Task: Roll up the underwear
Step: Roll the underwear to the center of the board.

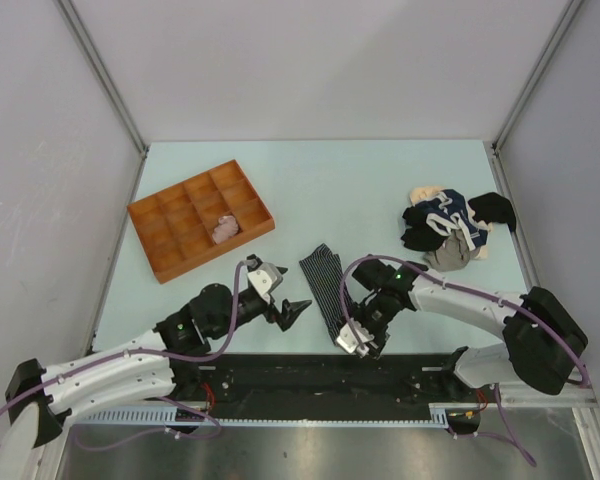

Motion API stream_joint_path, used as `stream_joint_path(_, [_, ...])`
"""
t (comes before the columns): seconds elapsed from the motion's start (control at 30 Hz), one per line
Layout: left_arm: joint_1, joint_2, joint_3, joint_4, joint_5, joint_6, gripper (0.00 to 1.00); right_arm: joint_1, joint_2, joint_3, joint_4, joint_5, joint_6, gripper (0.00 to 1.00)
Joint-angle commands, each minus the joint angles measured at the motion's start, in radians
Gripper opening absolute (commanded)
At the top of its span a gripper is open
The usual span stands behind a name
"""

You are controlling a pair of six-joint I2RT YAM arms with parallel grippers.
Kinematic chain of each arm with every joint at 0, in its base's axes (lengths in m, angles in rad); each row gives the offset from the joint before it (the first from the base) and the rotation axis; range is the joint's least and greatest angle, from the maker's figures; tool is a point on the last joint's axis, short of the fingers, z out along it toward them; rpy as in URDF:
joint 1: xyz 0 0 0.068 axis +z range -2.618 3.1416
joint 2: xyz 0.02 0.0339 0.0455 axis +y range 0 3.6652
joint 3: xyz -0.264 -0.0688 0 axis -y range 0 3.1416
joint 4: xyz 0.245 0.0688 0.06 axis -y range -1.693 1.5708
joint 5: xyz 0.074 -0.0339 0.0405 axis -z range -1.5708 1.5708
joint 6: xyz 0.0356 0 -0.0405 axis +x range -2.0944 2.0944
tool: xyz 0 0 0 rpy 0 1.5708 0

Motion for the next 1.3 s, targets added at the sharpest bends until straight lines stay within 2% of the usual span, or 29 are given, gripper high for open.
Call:
stream_joint_path(0.0, [0.006, -0.023, 0.0, -0.028, -0.017, -0.037, 0.97, 0.058, 0.026, -0.009, 0.092, 0.099, 0.046, 0.63])
stream_joint_path(0.13, [0.006, -0.012, 0.014, -0.034, -0.002, -0.031, 0.96, 0.057, 0.023, -0.063, 0.1, 0.175, 0.017, 0.61])
stream_joint_path(0.43, [0.006, 0.025, 0.021, -0.036, 0.02, -0.023, 0.96, 0.047, 0.009, -0.153, 0.155, 0.234, 0.023, 0.58])
stream_joint_path(1.1, [0.006, 0.062, 0.046, -0.05, 0.06, -0.006, 0.96, 0.004, 0.006, -0.106, 0.162, 0.28, 0.025, 0.57])
stream_joint_path(1.27, [0.006, 0.059, 0.041, -0.047, 0.06, -0.009, 0.96, 0.006, 0.036, -0.109, 0.174, 0.287, 0.016, 0.52])
